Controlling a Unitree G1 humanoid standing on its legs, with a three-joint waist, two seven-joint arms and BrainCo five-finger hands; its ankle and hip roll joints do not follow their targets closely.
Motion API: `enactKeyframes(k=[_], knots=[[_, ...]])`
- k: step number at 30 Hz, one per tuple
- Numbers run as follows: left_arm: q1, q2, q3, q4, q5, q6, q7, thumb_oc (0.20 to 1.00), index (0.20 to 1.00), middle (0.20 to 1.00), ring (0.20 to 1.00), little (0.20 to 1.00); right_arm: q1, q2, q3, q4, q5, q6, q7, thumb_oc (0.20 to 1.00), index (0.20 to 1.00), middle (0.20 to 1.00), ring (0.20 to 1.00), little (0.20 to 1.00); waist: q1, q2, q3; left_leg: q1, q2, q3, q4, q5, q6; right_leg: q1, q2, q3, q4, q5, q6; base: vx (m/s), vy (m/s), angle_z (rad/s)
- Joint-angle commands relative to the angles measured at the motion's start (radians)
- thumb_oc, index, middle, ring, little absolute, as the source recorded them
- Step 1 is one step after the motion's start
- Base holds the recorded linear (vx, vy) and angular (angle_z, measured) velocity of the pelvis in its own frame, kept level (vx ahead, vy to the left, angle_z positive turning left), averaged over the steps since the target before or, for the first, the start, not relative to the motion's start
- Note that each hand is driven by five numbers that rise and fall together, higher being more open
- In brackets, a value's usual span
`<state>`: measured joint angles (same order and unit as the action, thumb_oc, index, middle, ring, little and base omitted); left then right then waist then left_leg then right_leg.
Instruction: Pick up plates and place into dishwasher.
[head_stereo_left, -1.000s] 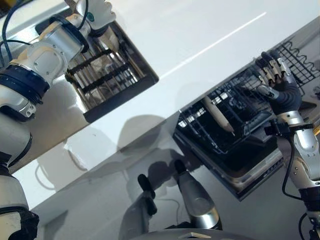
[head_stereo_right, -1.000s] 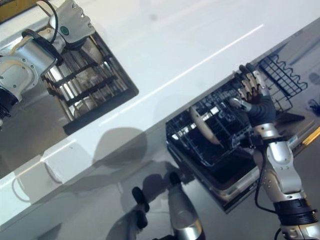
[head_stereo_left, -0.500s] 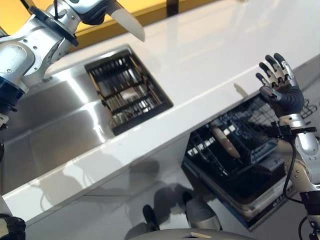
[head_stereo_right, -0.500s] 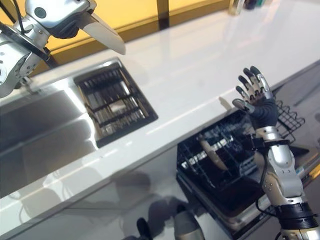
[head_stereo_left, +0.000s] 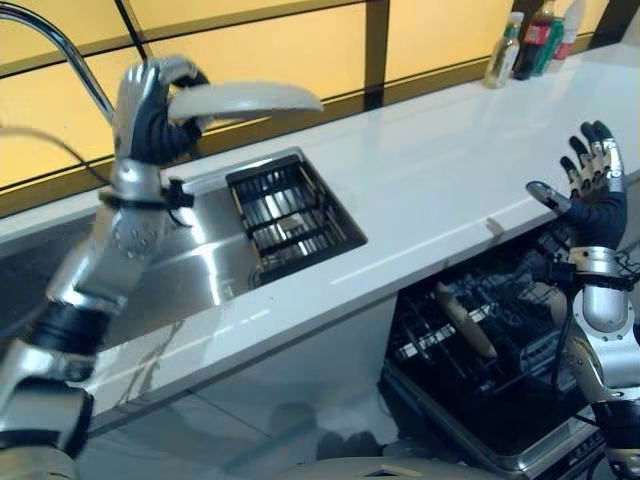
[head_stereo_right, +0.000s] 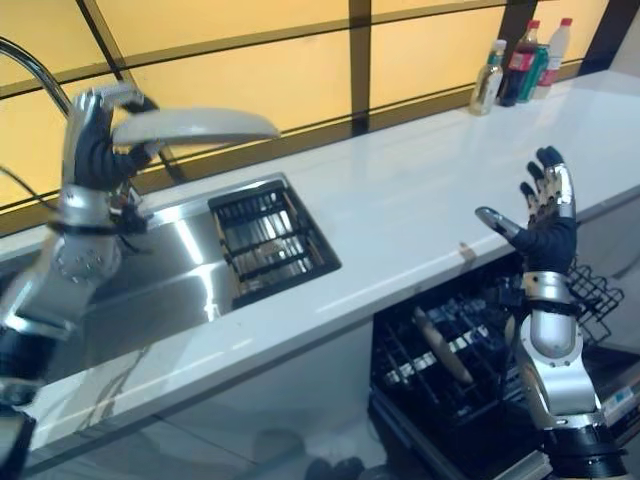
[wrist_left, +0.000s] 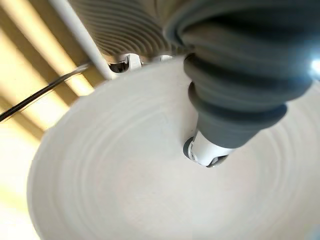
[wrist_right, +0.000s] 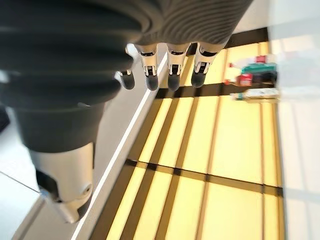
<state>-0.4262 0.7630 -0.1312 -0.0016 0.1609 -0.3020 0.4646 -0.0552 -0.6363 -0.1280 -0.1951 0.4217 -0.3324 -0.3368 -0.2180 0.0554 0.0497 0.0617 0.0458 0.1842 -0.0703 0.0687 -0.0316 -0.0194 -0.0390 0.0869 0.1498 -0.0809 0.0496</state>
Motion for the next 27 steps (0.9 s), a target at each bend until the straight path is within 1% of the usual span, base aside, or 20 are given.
enactKeyframes(k=[1, 4, 8, 10, 12, 13, 17, 19, 22, 27], knots=[[-0.017, -0.054, 0.053, -0.082, -0.119, -0.032, -0.051, 0.200, 0.200, 0.200, 0.200, 0.200, -0.063, 0.001, -0.034, -0.094, -0.089, -0.052, 0.024, 1.000, 1.000, 1.000, 1.000, 1.000, 0.025, -0.042, -0.053, 0.003, -0.007, -0.038, 0.086, -0.139, 0.010, -0.008, -0.035, 0.016, -0.063, 0.086, 0.105, -0.06, -0.018, 0.00], [0.025, -0.148, 0.041, -0.125, -0.184, -0.046, -0.101, 0.200, 0.200, 0.200, 0.200, 0.200, -0.110, -0.013, 0.018, -0.108, -0.186, -0.023, 0.074, 1.000, 1.000, 1.000, 1.000, 1.000, 0.048, -0.052, -0.059, -0.003, -0.015, -0.053, 0.086, -0.140, 0.011, -0.006, -0.041, -0.001, -0.071, 0.091, 0.107, -0.06, -0.028, 0.08], [0.065, -0.216, 0.021, -0.165, -0.229, -0.049, -0.176, 0.200, 0.200, 0.200, 0.200, 0.200, -0.159, -0.053, 0.083, -0.127, -0.253, 0.045, 0.173, 1.000, 1.000, 1.000, 1.000, 1.000, 0.062, -0.061, -0.065, -0.009, -0.022, -0.063, 0.088, -0.144, 0.016, -0.009, -0.045, -0.010, -0.073, 0.092, 0.108, -0.05, -0.025, 0.06], [0.061, -0.225, -0.001, -0.174, -0.228, -0.045, -0.186, 0.200, 0.200, 0.200, 0.200, 0.200, -0.192, -0.072, 0.123, -0.120, -0.289, 0.070, 0.200, 1.000, 1.000, 1.000, 1.000, 1.000, 0.068, -0.064, -0.066, -0.011, -0.024, -0.064, 0.086, -0.145, 0.018, -0.009, -0.047, -0.015, -0.075, 0.091, 0.108, -0.04, -0.016, 0.00], [0.048, -0.230, -0.026, -0.177, -0.228, -0.044, -0.190, 0.200, 0.200, 0.200, 0.200, 0.200, -0.227, -0.082, 0.162, -0.111, -0.276, 0.088, 0.221, 1.000, 1.000, 1.000, 1.000, 1.000, 0.074, -0.065, -0.067, -0.011, -0.026, -0.066, 0.083, -0.145, 0.020, -0.008, -0.048, -0.019, -0.080, 0.090, 0.109, -0.01, -0.006, 0.02], [0.042, -0.234, -0.036, -0.176, -0.234, -0.045, -0.196, 0.200, 0.200, 0.200, 0.200, 0.200, -0.241, -0.080, 0.178, -0.107, -0.268, 0.095, 0.234, 1.000, 1.000, 1.000, 1.000, 1.000, 0.077, -0.065, -0.068, -0.011, -0.026, -0.068, 0.082, -0.145, 0.020, -0.006, -0.049, -0.021, -0.083, 0.089, 0.108, -0.02, -0.012, 0.08], [0.031, -0.256, -0.059, -0.174, -0.268, -0.045, -0.215, 0.200, 0.200, 0.200, 0.200, 0.200, -0.297, -0.054, 0.234, -0.094, -0.297, 0.127, 0.232, 1.000, 1.000, 1.000, 1.000, 1.000, 0.090, -0.064, -0.069, -0.011, -0.028, -0.078, 0.074, -0.143, 0.020, -0.002, -0.049, -0.028, -0.092, 0.085, 0.108, -0.01, -0.014, 0.09], [0.043, -0.264, -0.058, -0.183, -0.291, -0.049, -0.237, 0.200, 0.200, 0.200, 0.200, 0.200, -0.308, -0.046, 0.242, -0.098, -0.291, 0.139, 0.233, 1.000, 1.000, 1.000, 1.000, 1.000, 0.096, -0.064, -0.069, -0.011, -0.028, -0.083, 0.071, -0.142, 0.020, 0.000, -0.050, -0.033, -0.092, 0.084, 0.107, 0.00, -0.010, 0.17], [0.080, -0.274, -0.043, -0.204, -0.321, -0.056, -0.280, 0.200, 0.200, 0.200, 0.200, 0.200, -0.295, -0.036, 0.223, -0.122, -0.241, 0.155, 0.258, 1.000, 1.000, 1.000, 1.000, 1.000, 0.102, -0.064, -0.069, -0.012, -0.029, -0.090, 0.068, -0.145, 0.023, -0.001, -0.049, -0.035, -0.088, 0.080, 0.105, 0.00, -0.005, 0.05], [0.109, -0.292, -0.052, -0.211, -0.353, -0.062, -0.313, 0.200, 0.200, 0.200, 0.200, 0.200, -0.283, -0.005, 0.228, -0.135, -0.188, 0.158, 0.302, 1.000, 1.000, 1.000, 1.000, 1.000, 0.109, -0.065, -0.065, -0.013, -0.032, -0.096, 0.065, -0.146, 0.026, -0.002, -0.050, -0.039, -0.083, 0.077, 0.105, -0.01, -0.004, 0.04]])
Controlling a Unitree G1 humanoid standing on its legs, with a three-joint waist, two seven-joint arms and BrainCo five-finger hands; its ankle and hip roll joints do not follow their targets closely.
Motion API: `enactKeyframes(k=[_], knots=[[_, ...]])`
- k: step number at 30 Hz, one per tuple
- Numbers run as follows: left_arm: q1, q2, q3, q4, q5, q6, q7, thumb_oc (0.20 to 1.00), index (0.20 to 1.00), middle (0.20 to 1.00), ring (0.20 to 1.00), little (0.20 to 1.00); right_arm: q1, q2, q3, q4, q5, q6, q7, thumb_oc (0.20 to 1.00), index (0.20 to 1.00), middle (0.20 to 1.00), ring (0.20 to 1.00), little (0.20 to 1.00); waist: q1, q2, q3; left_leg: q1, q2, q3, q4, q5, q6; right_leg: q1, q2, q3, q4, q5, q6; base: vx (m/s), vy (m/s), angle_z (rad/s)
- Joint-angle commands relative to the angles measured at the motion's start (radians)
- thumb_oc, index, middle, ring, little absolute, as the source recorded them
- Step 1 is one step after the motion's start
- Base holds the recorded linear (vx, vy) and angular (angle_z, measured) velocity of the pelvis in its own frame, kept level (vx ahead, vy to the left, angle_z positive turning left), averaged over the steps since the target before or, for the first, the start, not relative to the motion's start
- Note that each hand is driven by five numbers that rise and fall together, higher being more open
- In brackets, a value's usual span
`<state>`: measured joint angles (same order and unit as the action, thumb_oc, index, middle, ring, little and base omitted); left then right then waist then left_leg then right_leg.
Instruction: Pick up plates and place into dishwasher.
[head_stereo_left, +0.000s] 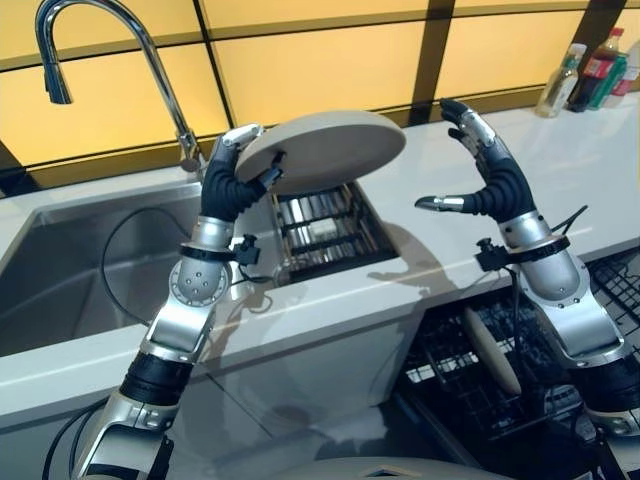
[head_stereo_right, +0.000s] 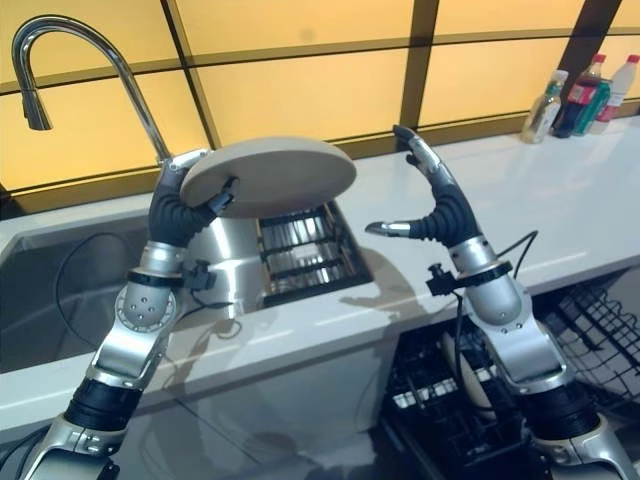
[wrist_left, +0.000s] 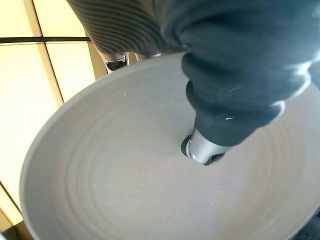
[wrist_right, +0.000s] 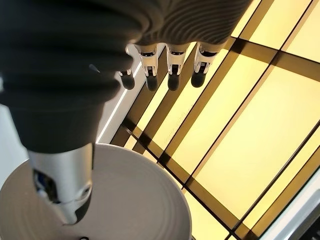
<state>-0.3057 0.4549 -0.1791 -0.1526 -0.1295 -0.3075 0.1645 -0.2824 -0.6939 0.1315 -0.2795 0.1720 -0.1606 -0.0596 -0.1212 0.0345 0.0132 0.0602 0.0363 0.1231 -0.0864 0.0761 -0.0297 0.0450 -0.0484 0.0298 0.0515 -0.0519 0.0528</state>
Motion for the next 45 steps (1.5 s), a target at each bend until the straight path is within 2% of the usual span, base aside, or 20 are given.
enactKeyframes(k=[1, 6, 11, 16, 22, 23, 24, 25, 26, 37, 45], knots=[[-0.009, 0.009, -0.010, -0.052, -0.064, -0.059, -0.015, 0.200, 0.200, 0.200, 0.200, 0.200, -0.057, 0.060, -0.023, -0.054, 0.076, -0.012, 0.040, 1.000, 1.000, 1.000, 1.000, 1.000, 0.012, -0.044, -0.027, -0.011, -0.023, -0.034, 0.081, -0.153, 0.025, -0.067, -0.042, 0.017, 0.016, 0.050, 0.104, -0.01, -0.010, 0.05], [0.010, -0.024, -0.044, -0.016, -0.138, -0.072, -0.035, 0.200, 0.200, 0.200, 0.200, 0.200, -0.059, 0.085, 0.017, -0.087, 0.149, 0.019, 0.139, 1.000, 1.000, 1.000, 1.000, 1.000, 0.013, -0.051, -0.023, -0.010, -0.022, -0.026, 0.082, -0.154, 0.028, -0.070, -0.047, 0.016, 0.021, 0.050, 0.105, 0.00, 0.000, 0.00], [0.016, -0.049, -0.090, 0.015, -0.127, -0.098, -0.042, 0.200, 0.200, 0.200, 0.200, 0.200, -0.091, 0.097, 0.079, -0.109, 0.185, 0.064, 0.237, 1.000, 1.000, 1.000, 1.000, 1.000, 0.013, -0.060, -0.022, -0.008, -0.021, -0.016, 0.083, -0.156, 0.032, -0.073, -0.050, 0.018, 0.022, 0.051, 0.106, 0.00, 0.000, 0.00], [0.010, -0.051, -0.111, 0.026, -0.124, -0.106, -0.030, 0.200, 0.200, 0.200, 0.200, 0.200, -0.112, 0.113, 0.116, -0.122, 0.205, 0.064, 0.258, 1.000, 1.000, 1.000, 1.000, 1.000, 0.014, -0.061, -0.019, -0.004, -0.019, -0.010, 0.082, -0.157, 0.032, -0.071, -0.052, 0.018, 0.022, 0.051, 0.109, 0.00, 0.000, 0.00], [0.017, -0.057, -0.130, 0.027, -0.120, -0.099, -0.030, 0.200, 0.200, 0.200, 0.200, 0.200, -0.137, 0.152, 0.140, -0.137, 0.221, 0.073, 0.234, 1.000, 1.000, 1.000, 1.000, 1.000, 0.021, -0.063, -0.018, -0.003, -0.020, -0.009, 0.088, -0.160, 0.034, -0.068, -0.053, 0.015, 0.022, 0.051, 0.109, 0.00, 0.000, 0.00], [0.019, -0.056, -0.132, 0.027, -0.121, -0.100, -0.030, 0.200, 0.200, 0.200, 0.200, 0.200, -0.137, 0.155, 0.141, -0.140, 0.223, 0.073, 0.232, 0.906, 0.906, 0.906, 0.906, 0.906, 0.022, -0.063, -0.018, -0.003, -0.020, -0.009, 0.089, -0.161, 0.035, -0.068, -0.053, 0.016, 0.022, 0.051, 0.109, 0.00, 0.000, 0.00], [0.022, -0.055, -0.131, 0.027, -0.123, -0.102, -0.030, 0.200, 0.200, 0.200, 0.200, 0.200, -0.137, 0.158, 0.141, -0.144, 0.224, 0.076, 0.232, 0.674, 0.674, 0.674, 0.674, 0.674, 0.022, -0.062, -0.018, -0.003, -0.020, -0.009, 0.089, -0.161, 0.035, -0.068, -0.053, 0.016, 0.021, 0.051, 0.110, 0.00, 0.000, 0.00], [0.023, -0.054, -0.132, 0.025, -0.126, -0.102, -0.030, 0.200, 0.200, 0.200, 0.200, 0.200, -0.137, 0.160, 0.140, -0.146, 0.225, 0.079, 0.233, 0.307, 0.307, 0.307, 0.307, 0.307, 0.023, -0.062, -0.018, -0.003, -0.020, -0.009, 0.088, -0.162, 0.035, -0.068, -0.053, 0.017, 0.020, 0.051, 0.110, 0.00, 0.000, 0.00], [0.025, -0.054, -0.131, 0.022, -0.130, -0.101, -0.031, 0.200, 0.200, 0.200, 0.200, 0.200, -0.133, 0.158, 0.141, -0.149, 0.222, 0.084, 0.234, 0.200, 0.200, 0.200, 0.200, 0.200, 0.023, -0.062, -0.018, -0.003, -0.020, -0.009, 0.088, -0.161, 0.034, -0.068, -0.053, 0.018, 0.018, 0.053, 0.111, 0.00, 0.000, 0.00], [0.010, -0.050, -0.130, -0.006, -0.120, -0.103, -0.022, 0.200, 0.200, 0.200, 0.200, 0.200, -0.109, 0.123, 0.151, -0.126, 0.113, 0.121, 0.255, 0.200, 0.200, 0.200, 0.200, 0.200, 0.017, -0.064, -0.017, 0.001, -0.022, -0.015, 0.080, -0.159, 0.035, -0.067, -0.054, 0.029, 0.007, 0.062, 0.115, 0.00, 0.000, 0.00], [-0.009, -0.052, -0.126, -0.013, -0.139, -0.092, -0.010, 0.200, 0.200, 0.200, 0.200, 0.200, -0.099, 0.105, 0.119, -0.108, 0.163, 0.109, 0.222, 0.200, 0.200, 0.200, 0.200, 0.200, 0.003, -0.061, -0.013, 0.007, -0.022, -0.004, 0.083, -0.163, 0.036, -0.070, -0.053, 0.036, 0.014, 0.061, 0.117, -0.02, 0.012, 0.00]])
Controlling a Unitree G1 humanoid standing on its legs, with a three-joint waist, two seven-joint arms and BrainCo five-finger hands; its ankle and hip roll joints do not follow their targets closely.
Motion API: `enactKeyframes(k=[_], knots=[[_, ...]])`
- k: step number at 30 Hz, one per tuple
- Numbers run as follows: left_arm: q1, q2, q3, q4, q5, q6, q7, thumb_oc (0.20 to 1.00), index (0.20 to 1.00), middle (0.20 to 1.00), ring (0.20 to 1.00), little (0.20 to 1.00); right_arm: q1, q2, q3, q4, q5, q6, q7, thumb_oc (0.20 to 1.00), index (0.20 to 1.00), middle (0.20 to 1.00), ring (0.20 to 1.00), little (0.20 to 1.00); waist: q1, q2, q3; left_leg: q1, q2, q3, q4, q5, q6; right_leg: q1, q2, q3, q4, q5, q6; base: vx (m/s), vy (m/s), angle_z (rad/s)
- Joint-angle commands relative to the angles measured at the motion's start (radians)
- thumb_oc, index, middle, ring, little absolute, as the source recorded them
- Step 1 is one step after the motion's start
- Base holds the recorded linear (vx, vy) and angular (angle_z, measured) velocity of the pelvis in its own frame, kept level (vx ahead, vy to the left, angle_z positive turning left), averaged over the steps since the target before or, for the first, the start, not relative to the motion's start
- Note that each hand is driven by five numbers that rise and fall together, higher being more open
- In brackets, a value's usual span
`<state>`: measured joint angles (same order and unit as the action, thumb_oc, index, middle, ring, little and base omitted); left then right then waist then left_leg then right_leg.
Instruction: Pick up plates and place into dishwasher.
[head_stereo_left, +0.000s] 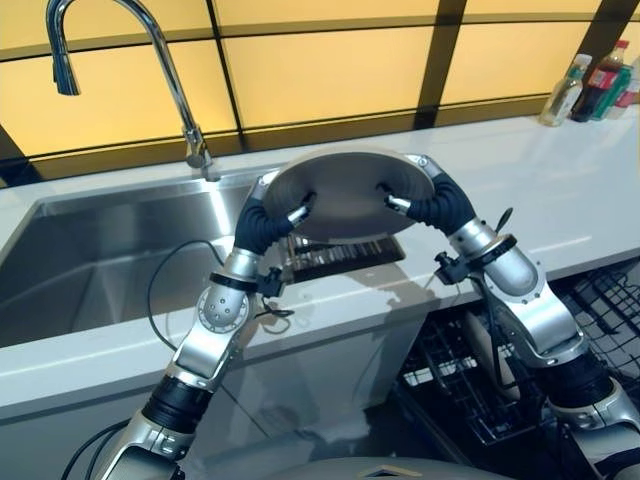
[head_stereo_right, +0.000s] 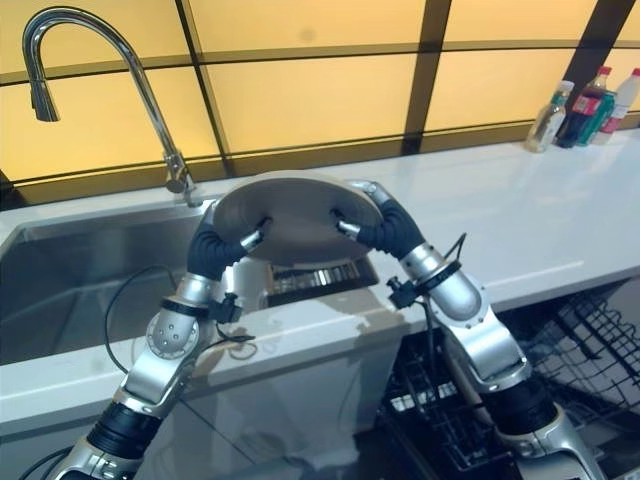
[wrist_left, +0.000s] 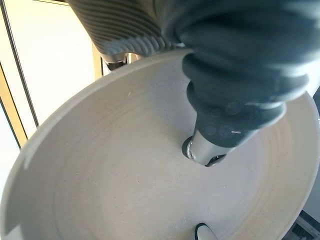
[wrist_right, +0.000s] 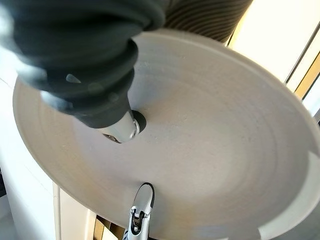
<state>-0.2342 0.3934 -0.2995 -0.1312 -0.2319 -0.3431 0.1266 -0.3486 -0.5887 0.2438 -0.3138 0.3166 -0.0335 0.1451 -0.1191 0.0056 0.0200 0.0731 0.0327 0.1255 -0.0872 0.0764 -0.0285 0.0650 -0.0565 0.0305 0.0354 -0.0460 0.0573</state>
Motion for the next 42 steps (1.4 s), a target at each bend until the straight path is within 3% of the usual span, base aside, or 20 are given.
enactKeyframes(k=[1, 2, 3, 4, 8, 12, 17, 24, 30, 32, 35, 42], knots=[[-0.075, 0.007, -0.001, -0.037, -0.053, -0.050, 0.019, 0.200, 0.200, 0.200, 0.200, 0.200, -0.014, -0.001, -0.008, -0.072, 0.020, -0.026, 0.008, 0.200, 0.200, 0.200, 0.200, 0.200, -0.004, -0.032, -0.019, -0.006, -0.018, -0.001, 0.087, -0.165, 0.036, -0.092, -0.046, 0.039, 0.031, 0.057, 0.114, -0.04, 0.017, 0.00], [-0.069, 0.004, 0.001, -0.037, -0.071, -0.048, 0.009, 0.200, 0.200, 0.200, 0.200, 0.200, 0.002, -0.002, -0.022, -0.071, 0.020, -0.033, -0.001, 0.200, 0.200, 0.200, 0.200, 0.200, -0.007, -0.031, -0.018, -0.005, -0.019, 0.004, 0.089, -0.167, 0.038, -0.095, -0.046, 0.042, 0.033, 0.059, 0.115, -0.04, 0.020, -0.01], [-0.062, 0.001, 0.003, -0.037, -0.089, -0.050, 0.001, 0.479, 0.479, 0.479, 0.479, 0.479, 0.021, -0.002, -0.037, -0.072, 0.019, -0.038, -0.013, 0.200, 0.200, 0.200, 0.200, 0.200, -0.012, -0.031, -0.017, -0.004, -0.018, 0.009, 0.092, -0.169, 0.039, -0.099, -0.045, 0.047, 0.035, 0.059, 0.116, -0.04, 0.019, -0.03], [-0.048, -0.005, 0.011, -0.039, -0.103, -0.046, -0.013, 1.000, 1.000, 1.000, 1.000, 1.000, 0.056, 0.000, -0.067, -0.071, 0.015, -0.055, -0.018, 0.200, 0.200, 0.200, 0.200, 0.200, -0.020, -0.030, -0.014, -0.003, -0.018, 0.016, 0.096, -0.173, 0.041, -0.102, -0.045, 0.053, 0.039, 0.060, 0.118, -0.04, 0.019, -0.04], [0.001, -0.021, 0.013, -0.031, -0.134, -0.023, -0.055, 1.000, 1.000, 1.000, 1.000, 1.000, 0.180, 0.013, -0.177, -0.062, -0.007, -0.106, -0.092, 0.200, 0.200, 0.200, 0.200, 0.200, -0.054, -0.027, -0.002, 0.001, -0.018, 0.047, 0.108, -0.182, 0.049, -0.114, -0.041, 0.081, 0.044, 0.069, 0.124, -0.05, 0.021, -0.06], [0.052, -0.039, 0.008, -0.013, -0.257, -0.007, -0.115, 1.000, 1.000, 1.000, 1.000, 1.000, 0.299, 0.036, -0.296, -0.016, -0.098, -0.170, -0.217, 0.200, 0.200, 0.200, 0.200, 0.200, -0.095, -0.025, 0.016, 0.008, -0.016, 0.081, 0.124, -0.201, 0.063, -0.132, -0.036, 0.113, 0.060, 0.079, 0.135, -0.06, 0.018, -0.25], [0.081, -0.054, -0.039, -0.013, -0.385, -0.001, -0.208, 1.000, 1.000, 1.000, 1.000, 1.000, 0.353, 0.039, -0.397, 0.054, -0.203, -0.182, -0.356, 0.200, 0.200, 0.200, 0.200, 0.200, -0.141, -0.033, 0.044, 0.006, -0.024, 0.111, 0.147, -0.221, 0.083, -0.179, -0.040, 0.148, 0.085, 0.117, 0.154, -0.06, 0.007, -0.42], [0.076, -0.058, -0.132, -0.026, -0.441, 0.019, -0.257, 1.000, 1.000, 1.000, 1.000, 1.000, 0.363, 0.026, -0.401, 0.088, -0.182, -0.150, -0.386, 0.200, 0.200, 0.200, 0.200, 0.200, -0.183, -0.046, 0.099, -0.016, -0.037, 0.159, 0.229, -0.266, 0.108, -0.250, -0.061, 0.179, 0.136, 0.181, 0.167, -0.05, 0.023, -0.33], [0.091, -0.054, -0.161, -0.030, -0.467, 0.067, -0.282, 1.000, 1.000, 1.000, 1.000, 1.000, 0.321, 0.009, -0.372, 0.178, -0.163, -0.132, -0.427, 0.200, 0.200, 0.200, 0.200, 0.200, -0.150, -0.059, 0.131, -0.023, -0.015, 0.224, 0.237, -0.260, 0.110, -0.288, -0.098, 0.051, 0.213, 0.224, 0.166, -0.04, -0.039, -0.34], [0.093, -0.051, -0.161, -0.038, -0.481, 0.096, -0.313, 1.000, 1.000, 1.000, 1.000, 1.000, 0.321, 0.014, -0.372, 0.200, -0.191, -0.127, -0.464, 0.200, 0.200, 0.200, 0.200, 0.200, -0.136, -0.057, 0.133, -0.047, -0.004, 0.224, 0.257, -0.254, 0.115, -0.283, -0.106, 0.042, 0.247, 0.198, 0.154, -0.02, -0.112, -0.42], [0.117, -0.045, -0.184, -0.060, -0.515, 0.115, -0.359, 1.000, 1.000, 1.000, 1.000, 1.000, 0.315, 0.022, -0.356, 0.217, -0.219, -0.111, -0.526, 0.200, 0.200, 0.200, 0.200, 0.200, -0.111, -0.058, 0.129, -0.065, 0.005, 0.220, 0.281, -0.249, 0.102, -0.215, -0.117, -0.002, 0.164, 0.147, 0.142, 0.06, -0.122, -0.06], [0.107, -0.072, -0.259, -0.047, -0.602, 0.154, -0.462, 1.000, 1.000, 1.000, 1.000, 1.000, 0.276, 0.057, -0.312, 0.220, -0.197, -0.081, -0.583, 0.200, 0.200, 0.200, 0.200, 0.200, -0.107, -0.047, 0.126, -0.032, 0.024, 0.223, 0.253, -0.247, 0.085, -0.172, -0.089, 0.003, 0.081, 0.117, 0.143, 0.07, -0.059, -0.04]])
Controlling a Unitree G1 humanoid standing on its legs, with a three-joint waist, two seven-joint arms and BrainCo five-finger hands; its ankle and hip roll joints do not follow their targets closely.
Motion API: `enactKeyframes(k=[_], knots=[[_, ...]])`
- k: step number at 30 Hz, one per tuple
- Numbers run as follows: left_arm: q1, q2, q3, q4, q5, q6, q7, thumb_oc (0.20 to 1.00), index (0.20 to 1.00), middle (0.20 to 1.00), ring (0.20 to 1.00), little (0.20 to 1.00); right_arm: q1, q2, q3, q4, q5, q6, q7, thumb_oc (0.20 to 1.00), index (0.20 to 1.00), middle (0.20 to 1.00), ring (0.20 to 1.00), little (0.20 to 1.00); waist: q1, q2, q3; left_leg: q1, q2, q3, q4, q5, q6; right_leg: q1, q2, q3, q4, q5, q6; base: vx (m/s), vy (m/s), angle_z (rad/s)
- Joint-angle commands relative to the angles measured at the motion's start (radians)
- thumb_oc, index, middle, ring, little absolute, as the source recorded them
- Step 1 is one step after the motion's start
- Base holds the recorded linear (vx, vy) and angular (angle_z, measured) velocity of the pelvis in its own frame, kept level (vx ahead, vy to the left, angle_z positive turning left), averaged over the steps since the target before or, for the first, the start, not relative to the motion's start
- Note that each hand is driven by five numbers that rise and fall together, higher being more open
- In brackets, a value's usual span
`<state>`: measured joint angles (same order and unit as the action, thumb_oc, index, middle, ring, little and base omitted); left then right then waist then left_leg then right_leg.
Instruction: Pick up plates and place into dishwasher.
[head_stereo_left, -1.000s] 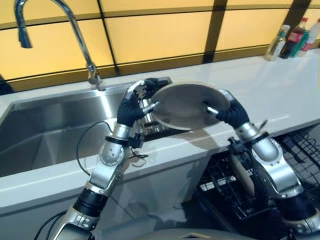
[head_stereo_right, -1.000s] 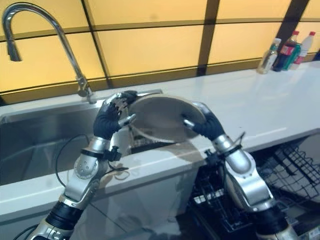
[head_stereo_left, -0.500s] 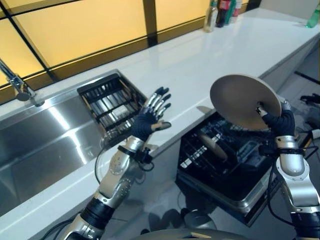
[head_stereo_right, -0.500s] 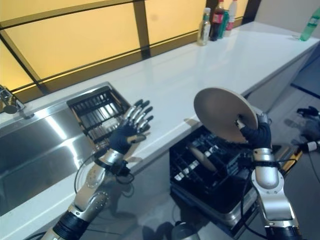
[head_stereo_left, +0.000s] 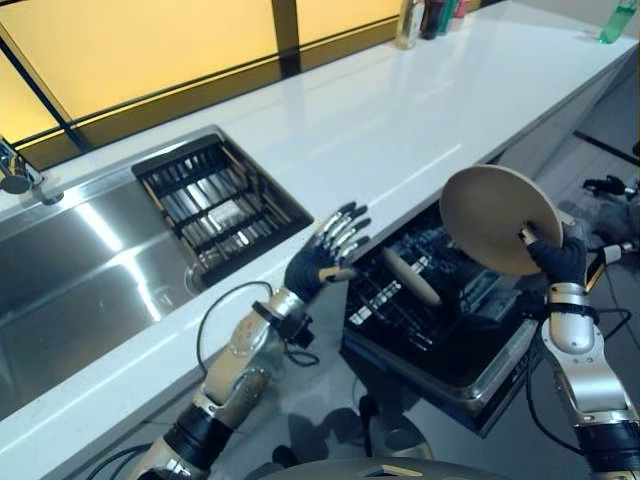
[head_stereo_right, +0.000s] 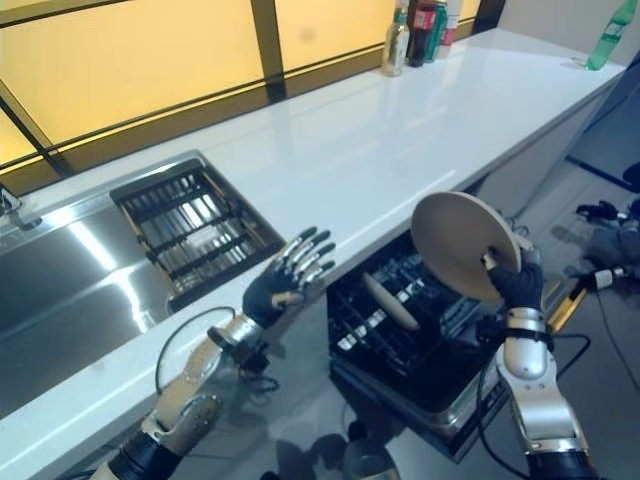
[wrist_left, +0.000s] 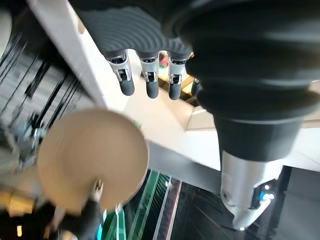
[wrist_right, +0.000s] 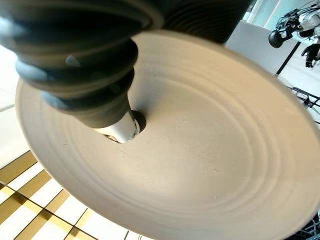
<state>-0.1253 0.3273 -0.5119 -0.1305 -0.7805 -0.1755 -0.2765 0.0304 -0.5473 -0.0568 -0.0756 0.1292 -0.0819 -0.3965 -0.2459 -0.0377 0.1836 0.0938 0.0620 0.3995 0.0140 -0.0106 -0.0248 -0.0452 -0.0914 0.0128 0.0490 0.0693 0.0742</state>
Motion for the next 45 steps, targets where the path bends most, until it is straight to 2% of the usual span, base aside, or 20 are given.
enactKeyframes(k=[1, 2, 4, 5, 8, 13, 17, 21, 23, 24, 26, 29, 30, 36, 40, 45], knots=[[0.005, -0.009, -0.061, -0.042, -0.069, -0.023, -0.067, 1.000, 1.000, 1.000, 1.000, 1.000, -0.109, 0.021, -0.002, -0.012, -0.014, -0.024, -0.036, 0.200, 0.200, 0.200, 0.200, 0.200, 0.013, 0.001, -0.038, -0.042, -0.009, -0.060, 0.156, -0.170, 0.083, -0.065, -0.046, 0.041, 0.069, 0.000, 0.126, 0.09, 0.022, -0.11], [0.010, -0.009, -0.064, -0.042, -0.071, -0.025, -0.065, 1.000, 1.000, 1.000, 1.000, 1.000, -0.113, 0.021, 0.004, -0.009, -0.014, -0.020, -0.032, 0.200, 0.200, 0.200, 0.200, 0.200, 0.014, 0.003, -0.038, -0.039, -0.012, -0.072, 0.161, -0.176, 0.084, -0.068, -0.043, 0.053, 0.073, -0.003, 0.126, 0.08, 0.070, -0.23], [0.027, -0.002, -0.063, -0.051, -0.044, -0.058, -0.017, 1.000, 1.000, 1.000, 1.000, 1.000, -0.146, 0.017, 0.047, -0.009, -0.001, -0.012, -0.010, 0.200, 0.200, 0.200, 0.200, 0.200, 0.040, 0.005, -0.034, -0.046, -0.036, -0.193, 0.198, -0.204, 0.086, -0.088, -0.028, 0.106, 0.114, -0.015, 0.118, 0.05, 0.058, -0.73], [0.032, 0.002, -0.059, -0.051, -0.036, -0.066, -0.004, 1.000, 1.000, 1.000, 1.000, 1.000, -0.163, 0.021, 0.065, -0.007, -0.007, -0.012, -0.008, 0.200, 0.200, 0.200, 0.200, 0.200, 0.052, 0.005, -0.033, -0.050, -0.047, -0.231, 0.213, -0.214, 0.089, -0.095, -0.022, 0.125, 0.126, -0.019, 0.114, -0.01, 0.025, -1.53], [0.024, 0.004, -0.033, -0.031, -0.059, -0.025, -0.023, 1.000, 1.000, 1.000, 1.000, 1.000, -0.185, 0.023, 0.086, 0.014, -0.025, -0.005, -0.015, 0.200, 0.200, 0.200, 0.200, 0.200, 0.059, 0.005, -0.041, -0.041, -0.066, -0.236, 0.185, -0.209, 0.095, -0.111, -0.022, 0.143, 0.137, 0.002, 0.114, -0.04, 0.067, -1.35], [0.056, 0.007, -0.029, 0.033, -0.051, 0.030, -0.050, 1.000, 1.000, 1.000, 1.000, 1.000, -0.161, 0.011, 0.068, 0.037, -0.029, 0.000, -0.007, 0.200, 0.200, 0.200, 0.200, 0.200, 0.062, -0.006, -0.043, -0.038, -0.091, -0.242, 0.186, -0.221, 0.098, -0.145, -0.070, 0.131, 0.134, 0.105, 0.123, -0.04, 0.063, 0.06], [0.090, 0.009, -0.017, 0.096, 0.000, 0.030, -0.080, 1.000, 1.000, 1.000, 1.000, 1.000, -0.152, 0.018, 0.060, 0.064, -0.039, 0.005, 0.006, 0.200, 0.200, 0.200, 0.200, 0.200, 0.071, -0.012, -0.036, -0.046, -0.101, -0.241, 0.200, -0.232, 0.100, -0.162, -0.095, 0.117, 0.146, 0.157, 0.130, -0.03, 0.035, 0.20], [0.133, 0.025, 0.004, 0.125, 0.107, 0.035, -0.055, 1.000, 1.000, 1.000, 1.000, 1.000, -0.140, 0.019, 0.064, 0.082, -0.057, 0.001, -0.004, 0.200, 0.200, 0.200, 0.200, 0.200, 0.100, -0.013, -0.028, -0.078, -0.086, -0.237, 0.238, -0.230, 0.109, -0.167, -0.105, 0.078, 0.227, 0.126, 0.116, -0.02, -0.045, 0.06], [0.145, 0.034, 0.003, 0.155, 0.143, 0.048, -0.048, 1.000, 1.000, 1.000, 1.000, 1.000, -0.139, 0.021, 0.065, 0.094, -0.058, -0.005, -0.017, 0.200, 0.200, 0.200, 0.200, 0.200, 0.116, -0.022, -0.027, -0.089, -0.080, -0.240, 0.254, -0.232, 0.104, -0.146, -0.120, 0.054, 0.202, 0.100, 0.113, 0.05, -0.162, 0.05], [0.153, 0.038, 0.002, 0.185, 0.204, 0.053, -0.050, 1.000, 1.000, 1.000, 1.000, 1.000, -0.141, 0.022, 0.069, 0.114, -0.052, -0.012, -0.028, 0.200, 0.200, 0.200, 0.200, 0.200, 0.127, -0.029, -0.030, -0.092, -0.074, -0.240, 0.260, -0.234, 0.098, -0.122, -0.121, 0.034, 0.161, 0.069, 0.112, 0.08, -0.177, 0.07], [0.174, 0.047, -0.003, 0.254, 0.278, 0.042, -0.039, 1.000, 1.000, 1.000, 1.000, 1.000, -0.151, 0.018, 0.070, 0.131, -0.044, -0.009, -0.034, 0.200, 0.200, 0.200, 0.200, 0.200, 0.139, -0.032, -0.031, -0.090, -0.059, -0.247, 0.268, -0.234, 0.087, -0.093, -0.111, 0.021, 0.126, 0.049, 0.114, 0.09, -0.189, 0.02], [0.198, 0.058, 0.008, 0.333, 0.290, 0.050, -0.058, 1.000, 1.000, 1.000, 1.000, 1.000, -0.154, 0.007, 0.075, 0.123, -0.041, 0.005, -0.040, 0.200, 0.200, 0.200, 0.200, 0.200, 0.145, -0.029, -0.026, -0.082, -0.030, -0.242, 0.267, -0.229, 0.080, -0.088, -0.094, 0.018, 0.135, 0.032, 0.114, 0.09, -0.151, -0.04], [0.210, 0.058, 0.011, 0.384, 0.316, 0.031, -0.070, 1.000, 1.000, 1.000, 1.000, 1.000, -0.146, 0.007, 0.069, 0.133, -0.044, -0.002, -0.035, 0.200, 0.200, 0.200, 0.200, 0.200, 0.148, -0.029, -0.027, -0.078, -0.025, -0.247, 0.261, -0.227, 0.080, -0.085, -0.088, 0.014, 0.139, 0.023, 0.115, 0.12, -0.129, 0.02], [0.257, 0.069, 0.047, 0.519, 0.365, -0.006, -0.083, 1.000, 1.000, 1.000, 1.000, 1.000, -0.123, 0.013, 0.070, 0.175, -0.064, -0.012, -0.056, 0.200, 0.200, 0.200, 0.200, 0.200, 0.165, -0.039, -0.009, -0.085, -0.009, -0.263, 0.261, -0.220, 0.077, -0.099, -0.074, -0.001, 0.157, 0.010, 0.124, 0.09, -0.135, 0.02], [0.254, 0.100, 0.067, 0.582, 0.414, 0.003, -0.073, 1.000, 1.000, 1.000, 1.000, 1.000, -0.155, 0.013, 0.082, 0.244, -0.066, -0.017, -0.092, 0.200, 0.200, 0.200, 0.200, 0.200, 0.184, -0.051, 0.017, -0.126, 0.011, -0.274, 0.294, -0.216, 0.070, -0.112, -0.063, -0.012, 0.157, 0.003, 0.119, 0.00, -0.156, 0.11], [0.249, 0.090, 0.124, 0.747, 0.495, 0.002, -0.038, 1.000, 1.000, 1.000, 1.000, 1.000, -0.205, 0.014, 0.093, 0.291, -0.053, -0.008, -0.137, 0.200, 0.200, 0.200, 0.200, 0.200, 0.207, -0.054, 0.049, -0.187, 0.027, -0.292, 0.351, -0.213, 0.065, -0.127, -0.057, -0.024, 0.168, -0.006, 0.108, 0.00, -0.122, 0.14]])
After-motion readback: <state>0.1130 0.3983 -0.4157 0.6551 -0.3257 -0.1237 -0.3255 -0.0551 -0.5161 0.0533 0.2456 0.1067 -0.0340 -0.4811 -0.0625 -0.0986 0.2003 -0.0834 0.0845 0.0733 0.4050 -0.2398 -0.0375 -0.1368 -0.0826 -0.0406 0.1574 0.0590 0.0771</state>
